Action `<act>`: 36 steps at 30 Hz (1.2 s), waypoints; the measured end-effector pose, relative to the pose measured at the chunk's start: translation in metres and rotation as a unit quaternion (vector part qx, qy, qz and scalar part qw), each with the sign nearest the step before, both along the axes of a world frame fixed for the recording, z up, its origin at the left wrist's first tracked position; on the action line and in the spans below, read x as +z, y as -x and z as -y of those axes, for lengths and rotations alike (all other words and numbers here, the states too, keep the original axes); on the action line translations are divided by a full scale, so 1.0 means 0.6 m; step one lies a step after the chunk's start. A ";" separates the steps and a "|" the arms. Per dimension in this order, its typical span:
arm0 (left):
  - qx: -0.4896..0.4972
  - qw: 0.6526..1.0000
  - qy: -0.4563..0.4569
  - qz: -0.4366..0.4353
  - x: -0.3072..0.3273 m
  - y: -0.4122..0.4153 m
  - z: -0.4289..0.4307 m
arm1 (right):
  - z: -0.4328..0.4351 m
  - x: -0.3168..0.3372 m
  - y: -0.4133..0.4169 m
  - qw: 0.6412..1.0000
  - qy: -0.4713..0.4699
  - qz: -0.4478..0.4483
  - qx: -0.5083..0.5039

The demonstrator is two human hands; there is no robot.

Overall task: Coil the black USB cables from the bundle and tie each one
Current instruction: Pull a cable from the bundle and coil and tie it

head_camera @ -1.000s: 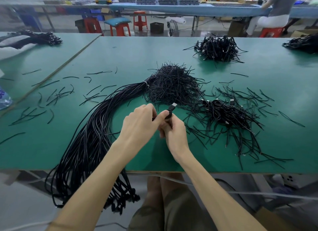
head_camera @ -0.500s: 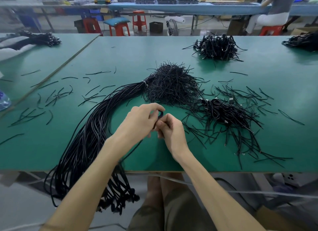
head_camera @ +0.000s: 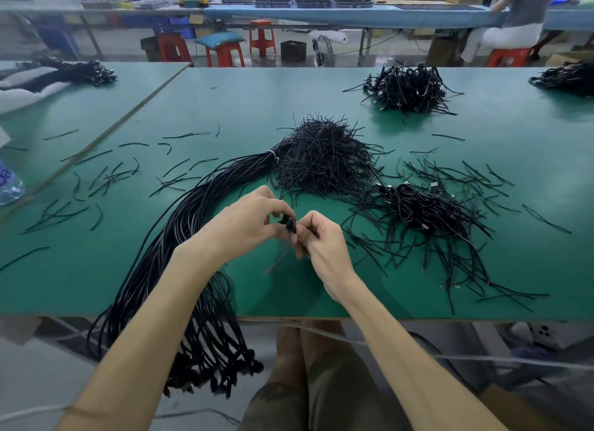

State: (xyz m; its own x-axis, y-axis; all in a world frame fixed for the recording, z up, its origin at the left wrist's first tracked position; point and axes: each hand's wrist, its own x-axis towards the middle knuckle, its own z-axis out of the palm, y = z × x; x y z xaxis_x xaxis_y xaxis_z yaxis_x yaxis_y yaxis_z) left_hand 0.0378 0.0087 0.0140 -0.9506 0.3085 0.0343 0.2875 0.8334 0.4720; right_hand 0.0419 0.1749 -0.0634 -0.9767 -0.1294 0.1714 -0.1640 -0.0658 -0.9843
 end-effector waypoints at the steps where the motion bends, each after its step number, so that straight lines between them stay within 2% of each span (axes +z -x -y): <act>1: 0.009 1.000 0.016 -0.007 -0.001 0.000 0.001 | 0.000 -0.001 0.000 1.000 0.007 0.002 0.005; 6: 0.029 0.996 0.084 -0.008 0.001 -0.003 -0.001 | 0.001 -0.002 0.002 1.000 0.027 0.011 0.009; 11: 0.045 0.998 0.003 0.032 0.010 -0.009 -0.003 | 0.002 -0.007 0.006 1.000 0.017 0.000 0.000; 14: 0.031 0.997 -0.015 0.063 0.018 -0.013 -0.015 | 0.000 -0.008 0.006 1.000 0.022 0.001 -0.004; 17: 0.007 0.991 -0.066 0.120 0.026 -0.018 -0.026 | -0.004 -0.007 0.006 0.999 0.042 0.002 -0.010; 21: -0.011 0.981 -0.137 0.139 0.033 -0.026 -0.020 | -0.002 -0.003 0.003 0.998 0.056 -0.005 0.006; 24: -0.003 0.959 -0.218 0.179 0.026 -0.034 -0.017 | -0.001 0.000 0.001 0.998 0.061 -0.001 0.021; 28: -0.012 0.914 -0.333 0.231 0.007 -0.040 -0.015 | -0.003 -0.002 0.002 0.997 0.077 0.013 0.019; 29: -0.025 0.911 -0.342 0.231 0.005 -0.039 -0.014 | -0.002 -0.001 0.001 0.997 0.080 0.012 0.022; 31: -0.040 0.924 -0.323 0.198 0.002 -0.037 -0.015 | -0.001 0.002 -0.001 0.997 0.072 0.006 0.028; 34: -0.013 0.972 -0.218 0.090 -0.003 -0.031 -0.022 | -0.001 0.007 -0.003 0.997 0.065 0.011 0.028; 36: 0.030 0.987 -0.159 0.015 -0.013 -0.025 -0.028 | -0.001 0.008 -0.004 0.998 0.064 0.019 0.019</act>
State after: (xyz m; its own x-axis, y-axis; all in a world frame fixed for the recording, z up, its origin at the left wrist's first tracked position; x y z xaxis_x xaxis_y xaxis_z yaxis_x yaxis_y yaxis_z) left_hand 0.0525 0.0254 0.0060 -0.9690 0.2293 0.0922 0.2240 0.6574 0.7195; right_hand 0.0443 0.1754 -0.0583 -0.9777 -0.1454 0.1513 -0.1213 -0.1965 -0.9730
